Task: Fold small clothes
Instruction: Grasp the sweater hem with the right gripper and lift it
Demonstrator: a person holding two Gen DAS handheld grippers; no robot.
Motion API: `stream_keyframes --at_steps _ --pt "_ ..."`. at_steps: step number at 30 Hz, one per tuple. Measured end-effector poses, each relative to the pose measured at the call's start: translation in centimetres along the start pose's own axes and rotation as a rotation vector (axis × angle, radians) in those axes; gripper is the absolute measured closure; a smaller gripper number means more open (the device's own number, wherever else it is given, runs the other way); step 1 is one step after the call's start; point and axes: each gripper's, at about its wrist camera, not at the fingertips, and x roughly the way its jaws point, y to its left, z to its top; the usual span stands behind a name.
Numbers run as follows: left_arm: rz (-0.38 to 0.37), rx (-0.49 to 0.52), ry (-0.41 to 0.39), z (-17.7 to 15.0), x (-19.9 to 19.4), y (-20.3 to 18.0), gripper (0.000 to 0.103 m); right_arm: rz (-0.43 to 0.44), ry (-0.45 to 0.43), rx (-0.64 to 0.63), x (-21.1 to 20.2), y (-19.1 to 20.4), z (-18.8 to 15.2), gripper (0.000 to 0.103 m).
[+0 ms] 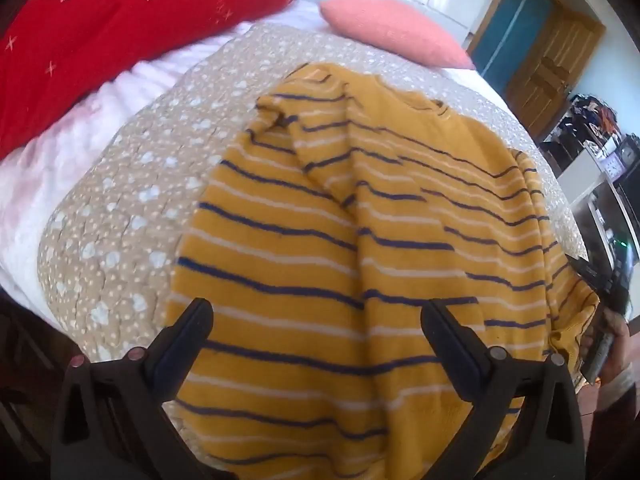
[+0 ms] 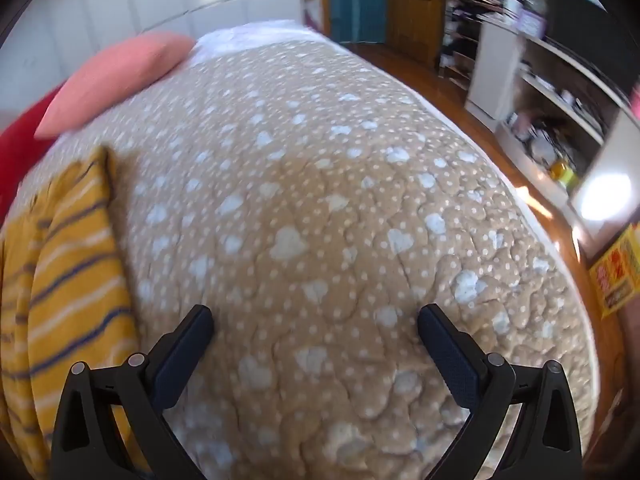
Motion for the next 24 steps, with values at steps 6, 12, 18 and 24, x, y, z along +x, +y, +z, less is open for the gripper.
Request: stream_keyframes --at_steps 6,12,18,24 --pt "-0.116 0.015 0.004 -0.6 0.3 -1.2 0.0 0.005 -0.164 0.114 -8.6 -2.6 -4.2 0.022" --pt "-0.033 0.074 0.047 -1.2 2.8 -4.0 0.097 0.109 -0.158 0.133 -13.0 -2.2 -8.6 0.022" --pt "0.005 -0.107 -0.022 0.1 0.3 1.5 0.1 0.182 -0.148 0.114 -13.8 0.2 -10.2 0.022" --pt "0.212 -0.229 -0.097 1.3 -2.7 8.2 0.097 0.23 -0.129 0.065 -12.6 2.9 -10.1 0.022"
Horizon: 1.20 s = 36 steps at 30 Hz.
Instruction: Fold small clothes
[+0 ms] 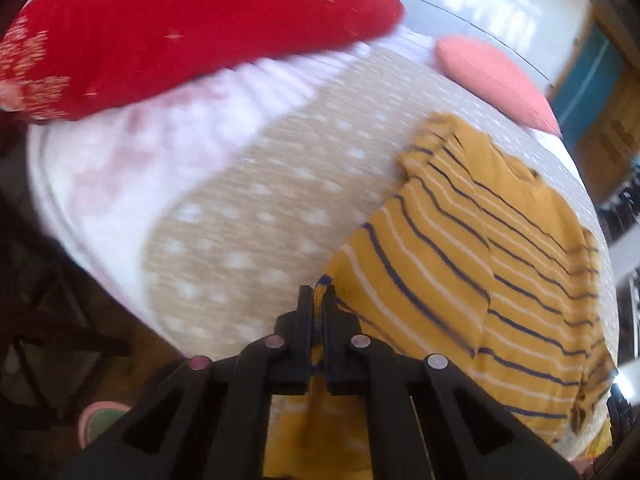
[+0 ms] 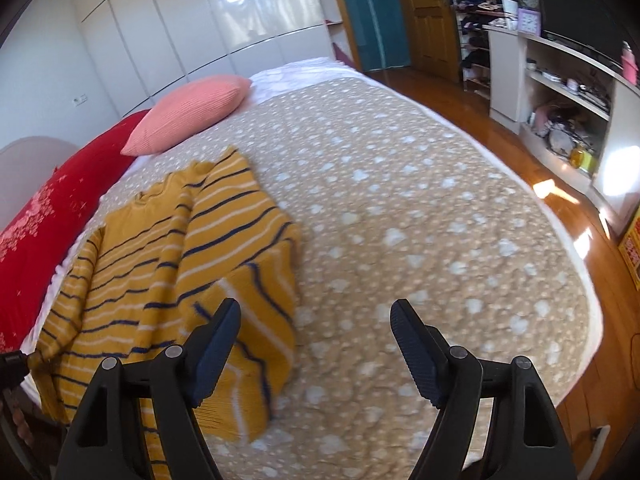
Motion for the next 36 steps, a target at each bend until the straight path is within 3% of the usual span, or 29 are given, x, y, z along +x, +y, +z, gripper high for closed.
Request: stream_keyframes --at_steps 3,5,7,8,10,12,13,14,16,20,21,23,27,29,32,33,36 --pt "0.059 -0.002 -0.075 0.1 -1.4 1.1 0.091 0.026 0.034 -0.005 1.7 1.3 -0.4 0.022" --pt "0.048 0.012 -0.103 0.2 -2.4 1.4 0.077 0.012 0.07 0.001 2.9 1.9 -0.7 0.022" --pt "0.02 0.018 -0.136 -0.3 -3.6 1.1 0.05 0.025 0.104 0.015 3.9 2.3 -1.4 0.022" --pt "0.006 0.025 -0.161 -0.5 -4.2 0.8 0.047 0.045 0.113 0.015 4.1 2.5 -1.7 0.025" --pt "-0.007 0.048 -0.188 -0.7 -5.0 0.3 0.043 0.076 0.127 -0.014 4.2 2.8 -1.9 0.071" --pt "-0.02 0.073 -0.194 -0.7 -5.2 -0.5 0.041 0.141 0.136 0.011 3.8 2.2 -1.9 0.089" --pt "-0.028 0.081 -0.198 -1.0 -5.3 -1.0 0.04 0.172 0.131 0.038 3.2 1.5 -1.7 0.092" --pt "-0.033 0.089 -0.199 -1.1 -5.4 -1.2 0.039 0.177 0.113 0.06 2.7 0.7 -1.3 0.092" --pt "-0.034 0.103 -0.199 -1.5 -5.4 -1.7 0.033 0.095 0.068 0.074 1.6 -0.8 -0.8 0.092" --pt "-0.031 0.125 -0.185 -2.1 -5.1 -2.3 0.032 -0.296 0.017 0.051 0.1 -3.4 -0.7 0.088" --pt "-0.033 0.127 -0.18 -2.4 -5.0 -2.5 0.032 -0.346 0.015 0.052 -0.2 -3.7 -0.9 0.088" --pt "-0.038 0.14 -0.172 -2.7 -4.7 -2.8 0.032 -0.336 0.0 0.066 -1.2 -3.9 -1.2 0.088" --pt "-0.017 0.193 -0.188 -3.7 -5.0 -4.2 0.031 -0.294 -0.062 0.038 -2.9 -2.3 -1.9 0.065" --pt "-0.008 0.225 -0.217 -4.4 -5.6 -5.2 0.027 -0.268 -0.117 -0.003 -3.9 0.0 -2.0 0.058" --pt "-0.011 0.263 -0.252 -4.9 -6.5 -6.0 0.021 -0.198 -0.153 -0.072 -4.3 3.5 -1.7 0.04" --pt "-0.009 0.271 -0.265 -5.0 -6.8 -6.2 0.02 -0.166 -0.146 -0.1 -4.0 4.8 -1.5 0.034" --pt "-0.009 0.285 -0.276 -5.3 -7.1 -6.5 0.018 -0.089 -0.086 -0.171 -2.7 7.6 -1.9 0.033"
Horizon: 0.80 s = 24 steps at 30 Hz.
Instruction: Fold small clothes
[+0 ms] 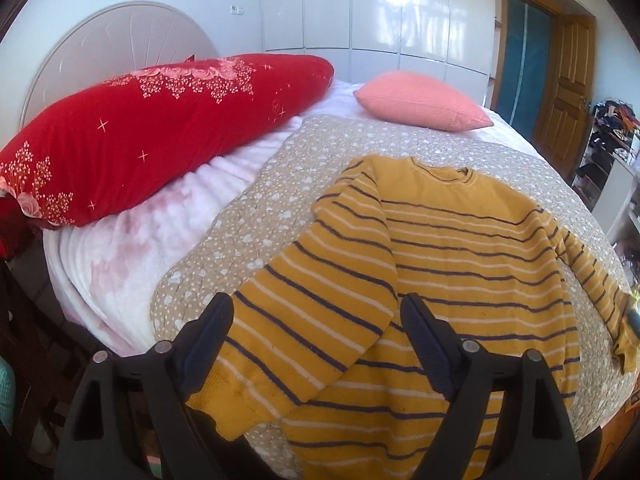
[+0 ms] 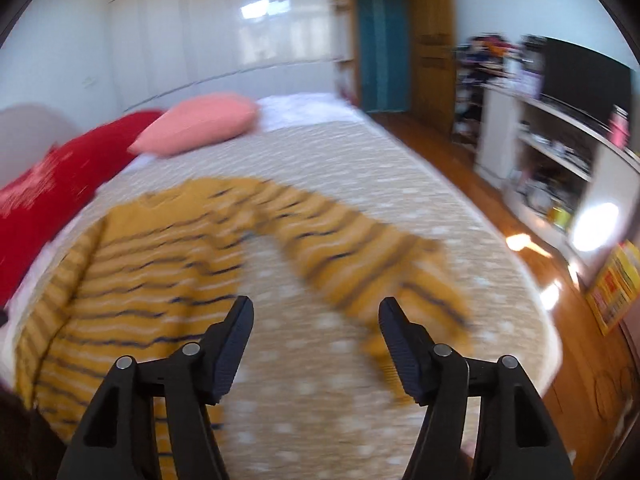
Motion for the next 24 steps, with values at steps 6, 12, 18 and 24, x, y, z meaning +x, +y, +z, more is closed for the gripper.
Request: stream_keyframes --at_steps 6,12,18,24 --pt "0.006 -0.007 0.023 -0.4 0.4 0.9 0.018 0.184 0.152 -0.07 3.7 6.2 -1.4 0.023" --pt "0.015 -0.029 0.049 -1.0 1.0 2.3 0.018 0.206 0.211 -0.076 6.3 8.9 -4.1 0.015" --pt "0.011 -0.05 0.087 -1.2 2.2 3.0 0.018 0.215 0.238 -0.076 7.6 9.3 -4.9 0.01" --pt "0.001 -0.036 0.123 -1.7 3.3 2.5 0.018 0.208 0.2 -0.114 7.7 9.9 -5.8 0.007"
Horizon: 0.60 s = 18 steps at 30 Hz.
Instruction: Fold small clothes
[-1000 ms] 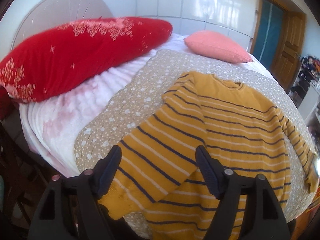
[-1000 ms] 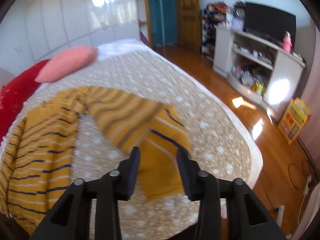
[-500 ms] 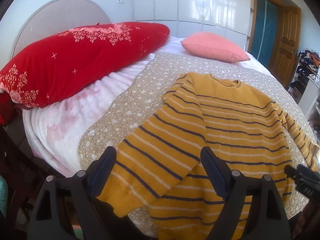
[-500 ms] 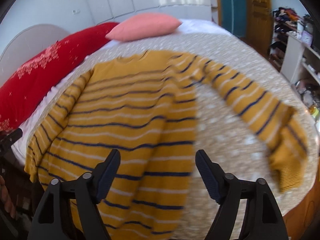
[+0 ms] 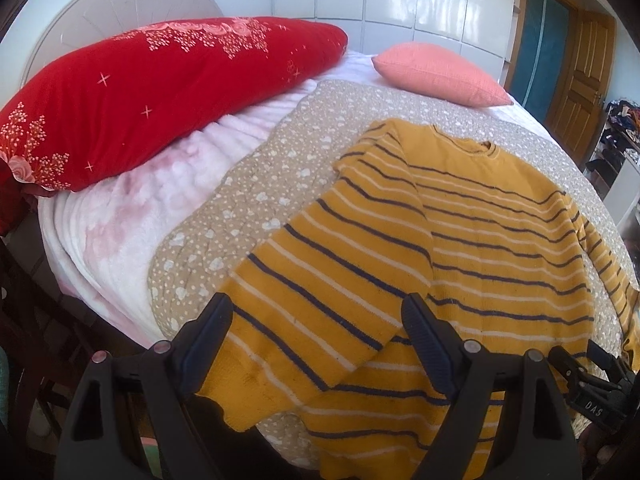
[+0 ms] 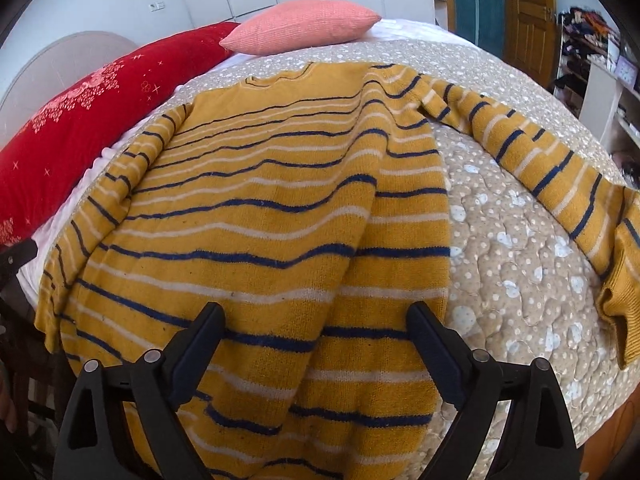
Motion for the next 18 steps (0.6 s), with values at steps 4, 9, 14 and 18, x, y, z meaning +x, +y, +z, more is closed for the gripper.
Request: stream_keyframes --at_steps 4,9,14,18 --pt "0.0 0.015 0.02 -0.2 0.7 -0.6 0.017 -0.021 -0.025 -0.041 0.2 0.7 -0.4 0.002" --pt "0.0 0.023 0.048 -0.2 1.9 -0.7 0.017 -0.028 -0.041 -0.054 0.3 0.7 -0.6 0.0" --pt "0.015 0.039 0.057 0.8 5.1 0.3 0.018 -0.026 -0.048 -0.071 0.3 0.7 -0.7 0.0" --pt "-0.04 0.098 0.108 1.6 8.1 0.3 0.032 -0.033 -0.047 -0.079 0.4 0.9 -0.8 0.0"
